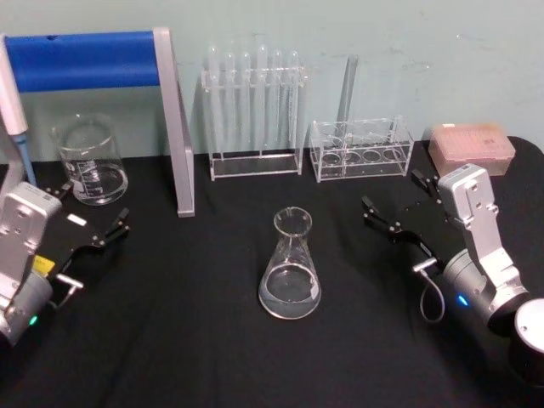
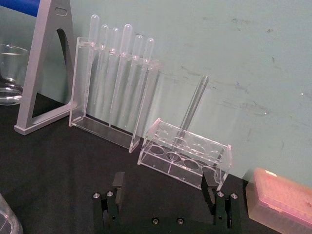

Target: Grasp the erlenmeyer flask with one hand, shake it three times, then place it back.

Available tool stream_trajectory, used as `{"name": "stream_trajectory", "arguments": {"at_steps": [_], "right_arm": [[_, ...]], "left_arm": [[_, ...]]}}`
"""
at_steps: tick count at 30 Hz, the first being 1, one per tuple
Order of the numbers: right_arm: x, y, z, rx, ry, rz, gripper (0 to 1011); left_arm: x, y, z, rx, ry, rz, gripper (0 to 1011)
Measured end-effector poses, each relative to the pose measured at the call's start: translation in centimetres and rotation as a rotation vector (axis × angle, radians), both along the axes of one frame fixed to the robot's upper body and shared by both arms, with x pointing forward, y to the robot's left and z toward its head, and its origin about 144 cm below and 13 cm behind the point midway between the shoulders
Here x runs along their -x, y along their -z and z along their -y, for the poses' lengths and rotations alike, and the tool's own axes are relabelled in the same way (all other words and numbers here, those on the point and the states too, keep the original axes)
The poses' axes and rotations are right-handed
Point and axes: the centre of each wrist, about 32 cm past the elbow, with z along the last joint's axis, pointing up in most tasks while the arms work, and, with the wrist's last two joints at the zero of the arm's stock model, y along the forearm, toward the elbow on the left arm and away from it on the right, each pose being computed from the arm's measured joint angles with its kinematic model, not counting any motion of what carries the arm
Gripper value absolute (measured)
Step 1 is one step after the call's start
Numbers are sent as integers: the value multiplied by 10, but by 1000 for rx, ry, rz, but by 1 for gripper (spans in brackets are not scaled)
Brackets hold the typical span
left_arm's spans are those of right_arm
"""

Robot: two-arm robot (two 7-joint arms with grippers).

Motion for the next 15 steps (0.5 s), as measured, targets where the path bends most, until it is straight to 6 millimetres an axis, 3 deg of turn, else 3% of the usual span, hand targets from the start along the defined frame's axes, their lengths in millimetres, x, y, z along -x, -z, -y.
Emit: {"name": "stream_trajectory", "arguments": {"at_steps": [15], "right_arm": [[0, 0, 0, -1, -1, -1, 1000]], "left_arm": [[0, 0, 0, 0, 0, 0, 1001]]}}
